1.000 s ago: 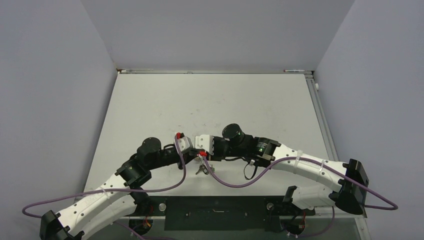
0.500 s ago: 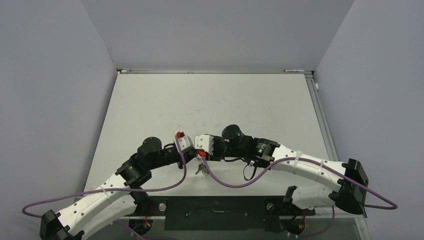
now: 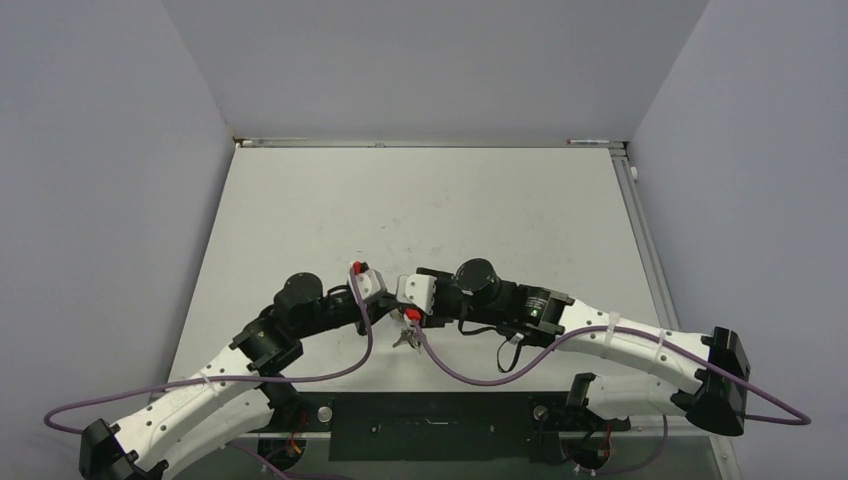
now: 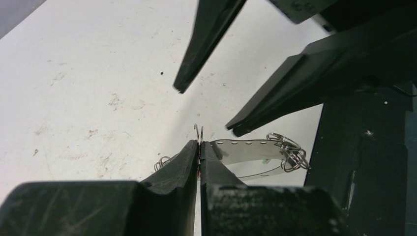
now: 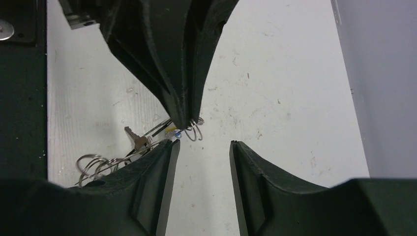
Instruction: Put the keys on the keyring
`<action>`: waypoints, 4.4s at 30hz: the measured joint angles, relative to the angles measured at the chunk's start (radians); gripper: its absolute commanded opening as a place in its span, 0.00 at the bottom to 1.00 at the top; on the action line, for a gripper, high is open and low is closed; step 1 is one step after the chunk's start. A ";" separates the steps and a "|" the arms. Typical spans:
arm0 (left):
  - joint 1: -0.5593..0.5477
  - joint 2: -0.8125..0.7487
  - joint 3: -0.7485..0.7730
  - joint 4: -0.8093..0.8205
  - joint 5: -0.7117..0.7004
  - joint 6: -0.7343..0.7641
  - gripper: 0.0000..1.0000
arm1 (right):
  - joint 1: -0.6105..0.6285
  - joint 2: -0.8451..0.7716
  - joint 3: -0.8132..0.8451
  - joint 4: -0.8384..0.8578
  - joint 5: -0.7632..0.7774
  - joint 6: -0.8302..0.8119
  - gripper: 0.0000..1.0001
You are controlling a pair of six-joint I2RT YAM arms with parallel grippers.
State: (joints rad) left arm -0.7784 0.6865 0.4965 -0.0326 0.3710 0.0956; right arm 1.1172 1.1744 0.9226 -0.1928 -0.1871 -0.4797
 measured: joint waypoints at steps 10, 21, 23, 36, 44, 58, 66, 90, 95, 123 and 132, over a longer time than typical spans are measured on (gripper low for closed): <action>0.001 0.007 0.000 -0.001 -0.046 0.018 0.00 | 0.043 -0.069 -0.010 0.021 0.027 0.016 0.42; 0.001 -0.001 0.000 0.000 -0.030 0.023 0.00 | 0.034 -0.019 -0.015 0.042 0.040 -0.008 0.37; 0.001 -0.001 0.000 -0.001 -0.024 0.026 0.00 | 0.024 -0.006 -0.015 0.042 0.021 -0.013 0.36; -0.005 -0.005 0.000 -0.001 0.000 0.053 0.00 | -0.044 0.035 -0.015 0.035 -0.049 -0.032 0.33; -0.010 -0.004 0.000 -0.009 0.005 0.067 0.00 | -0.062 0.060 -0.014 0.032 -0.124 -0.032 0.31; -0.024 -0.002 0.000 -0.010 0.011 0.079 0.00 | -0.071 0.068 -0.014 0.012 -0.181 -0.032 0.23; -0.028 -0.002 0.000 -0.010 0.010 0.093 0.00 | -0.071 0.068 -0.014 0.013 -0.181 -0.030 0.19; -0.034 -0.142 -0.003 0.069 -0.021 0.092 0.47 | -0.084 -0.032 -0.133 0.156 -0.175 0.037 0.05; -0.033 -0.164 -0.014 0.102 -0.024 0.092 0.41 | -0.085 -0.082 -0.156 0.206 -0.177 0.048 0.05; -0.029 -0.198 -0.047 0.149 0.092 0.092 0.38 | -0.122 -0.250 -0.227 0.303 -0.365 0.071 0.05; -0.029 -0.189 -0.050 0.169 0.185 0.069 0.28 | -0.122 -0.221 -0.227 0.312 -0.459 0.085 0.05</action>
State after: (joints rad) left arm -0.8078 0.4976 0.4469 0.1364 0.5560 0.1646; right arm 0.9951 0.9535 0.6960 0.1188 -0.6464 -0.3943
